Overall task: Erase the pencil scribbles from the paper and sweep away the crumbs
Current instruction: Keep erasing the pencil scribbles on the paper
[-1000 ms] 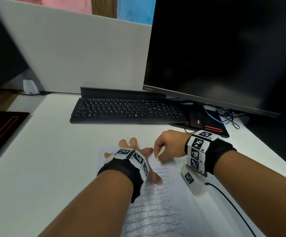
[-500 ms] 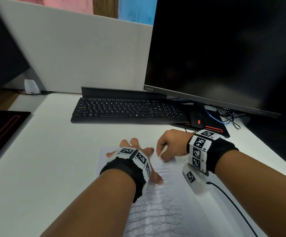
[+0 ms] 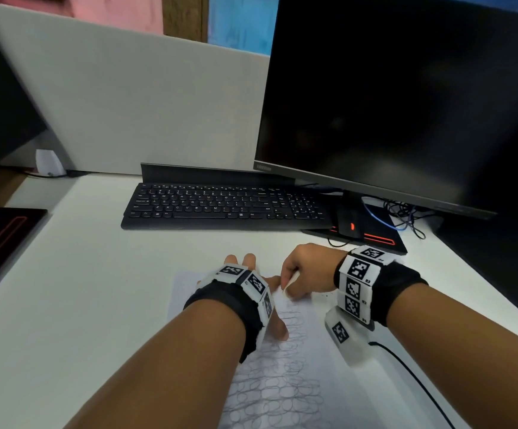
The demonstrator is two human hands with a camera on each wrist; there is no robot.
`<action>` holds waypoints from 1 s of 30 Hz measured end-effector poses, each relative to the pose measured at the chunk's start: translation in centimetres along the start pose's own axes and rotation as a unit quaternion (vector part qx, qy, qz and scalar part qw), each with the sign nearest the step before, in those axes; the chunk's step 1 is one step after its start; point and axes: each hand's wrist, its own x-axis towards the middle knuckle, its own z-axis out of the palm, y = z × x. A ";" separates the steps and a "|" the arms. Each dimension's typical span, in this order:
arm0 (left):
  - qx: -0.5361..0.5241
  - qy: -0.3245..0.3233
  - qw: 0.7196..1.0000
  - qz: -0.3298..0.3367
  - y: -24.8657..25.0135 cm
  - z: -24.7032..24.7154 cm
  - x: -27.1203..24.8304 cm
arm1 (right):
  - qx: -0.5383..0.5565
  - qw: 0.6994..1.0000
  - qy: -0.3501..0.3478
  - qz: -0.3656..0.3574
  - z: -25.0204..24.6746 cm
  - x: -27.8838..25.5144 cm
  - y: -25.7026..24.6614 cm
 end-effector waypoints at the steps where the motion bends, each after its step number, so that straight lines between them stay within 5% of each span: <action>1: -0.003 0.000 1.000 0.004 0.0 -0.1 0.0 | 0.003 1.000 -0.022 -0.005 0.1 -0.1 0.0; 6: 0.002 -0.001 1.000 0.020 -0.2 -0.3 -0.2 | 0.009 0.999 0.034 0.008 -0.4 0.1 0.9; 10: -0.003 0.005 1.000 0.024 -0.2 -0.3 -0.2 | -0.003 0.999 -0.039 -0.024 0.0 0.1 0.3; 14: -0.003 0.004 1.000 0.019 -0.3 -0.2 -0.3 | 0.018 1.000 0.020 -0.005 -0.5 0.3 1.1; 18: -0.007 0.007 1.000 0.019 -0.2 -0.3 -0.3 | -0.005 0.999 -0.040 -0.028 -0.2 0.2 0.6; 21: -0.004 0.004 1.000 0.021 -0.3 -0.2 -0.2 | 0.004 1.000 0.016 -0.011 -0.6 0.5 1.0; 25: -0.004 0.014 1.000 0.020 -0.2 -0.1 -0.2 | 0.008 0.997 -0.070 -0.021 -0.5 0.3 0.5; 30: -0.006 0.005 1.000 0.012 -0.2 0.0 -0.1 | -0.007 1.000 0.000 -0.020 -0.8 0.3 0.8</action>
